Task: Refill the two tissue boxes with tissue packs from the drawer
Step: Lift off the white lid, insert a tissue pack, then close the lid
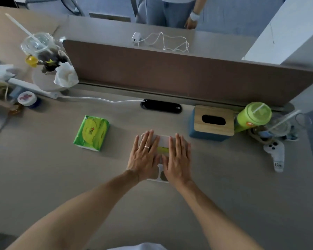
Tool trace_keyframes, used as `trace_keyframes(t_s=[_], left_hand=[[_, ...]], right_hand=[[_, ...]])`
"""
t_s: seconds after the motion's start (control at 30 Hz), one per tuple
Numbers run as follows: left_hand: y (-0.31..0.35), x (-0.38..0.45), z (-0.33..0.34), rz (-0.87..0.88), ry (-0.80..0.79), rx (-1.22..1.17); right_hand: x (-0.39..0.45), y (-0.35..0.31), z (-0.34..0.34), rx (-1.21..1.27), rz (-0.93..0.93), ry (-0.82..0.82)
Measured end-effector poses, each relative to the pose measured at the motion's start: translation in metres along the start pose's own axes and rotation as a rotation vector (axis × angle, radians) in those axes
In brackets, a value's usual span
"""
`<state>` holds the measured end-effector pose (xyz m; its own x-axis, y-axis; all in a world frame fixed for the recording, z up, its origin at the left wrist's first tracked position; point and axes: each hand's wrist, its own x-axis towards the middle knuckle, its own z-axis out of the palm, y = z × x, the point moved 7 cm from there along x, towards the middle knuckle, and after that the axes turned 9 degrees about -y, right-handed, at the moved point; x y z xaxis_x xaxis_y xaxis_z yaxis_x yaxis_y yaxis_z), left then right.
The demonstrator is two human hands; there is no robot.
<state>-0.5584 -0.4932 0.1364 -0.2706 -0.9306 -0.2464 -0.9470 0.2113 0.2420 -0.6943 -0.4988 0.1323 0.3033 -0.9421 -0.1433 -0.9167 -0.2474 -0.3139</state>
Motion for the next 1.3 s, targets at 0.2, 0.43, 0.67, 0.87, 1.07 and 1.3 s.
trace_keyframes(t_s=[0.2,0.43,0.67,0.87,1.07,1.3], left_hand=[[-0.002,0.001,0.002,0.049,0.064,-0.031],[0.004,0.0,0.003,-0.004,0.061,-0.049],[0.005,0.0,0.005,-0.003,0.075,-0.052],[-0.003,-0.001,0.0,0.05,0.171,-0.139],[-0.007,0.002,0.002,-0.01,0.155,-0.248],[-0.038,-0.015,-0.008,-0.307,0.204,-0.757]], right_hand=[[0.002,-0.001,0.002,-0.038,0.012,0.027],[0.001,-0.003,0.005,-0.067,0.013,0.039],[0.001,-0.001,0.012,-0.112,0.0,0.064],[0.001,-0.001,0.002,-0.053,-0.032,0.085],[0.0,0.006,0.004,0.056,-0.034,0.062],[-0.026,0.036,0.005,0.56,0.325,0.05]])
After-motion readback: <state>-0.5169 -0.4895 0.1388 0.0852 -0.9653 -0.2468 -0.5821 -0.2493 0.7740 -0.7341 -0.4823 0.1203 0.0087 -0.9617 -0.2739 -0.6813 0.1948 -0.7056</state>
